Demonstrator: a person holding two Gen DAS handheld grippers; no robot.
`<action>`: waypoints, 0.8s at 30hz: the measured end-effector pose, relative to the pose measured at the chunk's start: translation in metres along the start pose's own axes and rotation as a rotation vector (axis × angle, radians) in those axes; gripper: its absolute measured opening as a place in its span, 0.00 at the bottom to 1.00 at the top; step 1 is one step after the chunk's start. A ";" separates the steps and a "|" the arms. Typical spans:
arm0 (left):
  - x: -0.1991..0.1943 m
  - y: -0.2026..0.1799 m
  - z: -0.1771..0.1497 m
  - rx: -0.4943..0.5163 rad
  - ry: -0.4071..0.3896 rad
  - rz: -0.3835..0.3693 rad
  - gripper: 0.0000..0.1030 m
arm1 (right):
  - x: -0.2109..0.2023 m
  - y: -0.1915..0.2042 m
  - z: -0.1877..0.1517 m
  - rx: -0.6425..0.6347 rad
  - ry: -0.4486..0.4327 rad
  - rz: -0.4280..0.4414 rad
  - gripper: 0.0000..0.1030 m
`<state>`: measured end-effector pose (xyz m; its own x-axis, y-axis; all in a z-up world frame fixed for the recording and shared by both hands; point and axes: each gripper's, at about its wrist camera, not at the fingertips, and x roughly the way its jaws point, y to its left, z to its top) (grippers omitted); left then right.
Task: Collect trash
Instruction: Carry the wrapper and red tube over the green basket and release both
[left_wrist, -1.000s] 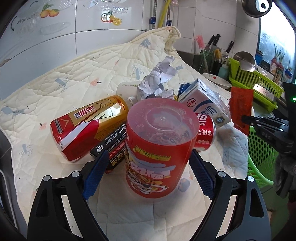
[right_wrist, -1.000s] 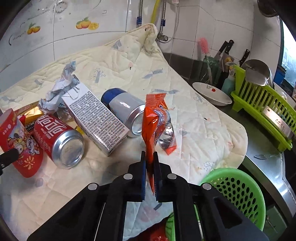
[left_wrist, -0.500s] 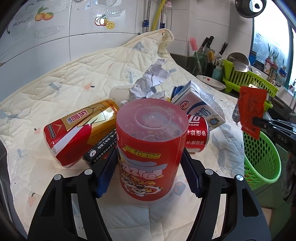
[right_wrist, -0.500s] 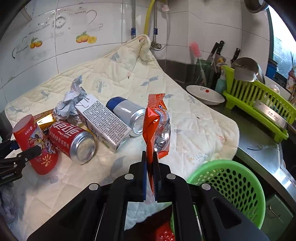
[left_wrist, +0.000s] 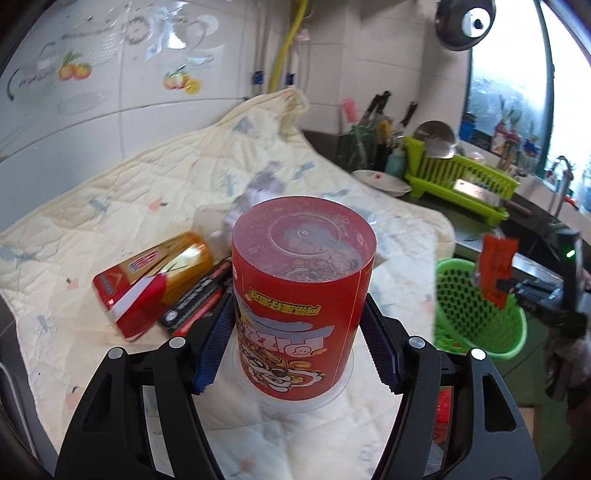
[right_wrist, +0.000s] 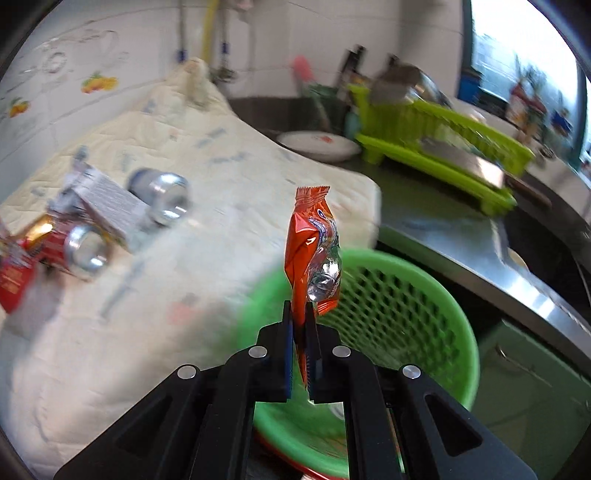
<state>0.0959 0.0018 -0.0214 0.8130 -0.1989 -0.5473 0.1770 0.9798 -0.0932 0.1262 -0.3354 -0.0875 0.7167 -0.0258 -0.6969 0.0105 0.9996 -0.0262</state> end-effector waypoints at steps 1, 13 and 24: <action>-0.001 -0.005 0.001 0.004 -0.003 -0.017 0.64 | 0.003 -0.008 -0.005 0.008 0.018 -0.011 0.06; 0.029 -0.095 0.019 0.101 0.035 -0.195 0.64 | 0.019 -0.052 -0.040 0.068 0.067 -0.061 0.33; 0.085 -0.183 0.018 0.186 0.126 -0.336 0.64 | -0.009 -0.081 -0.048 0.114 0.013 -0.076 0.47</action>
<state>0.1422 -0.1950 -0.0357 0.6204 -0.4921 -0.6106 0.5282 0.8378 -0.1385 0.0854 -0.4166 -0.1138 0.7020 -0.1014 -0.7050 0.1443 0.9895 0.0014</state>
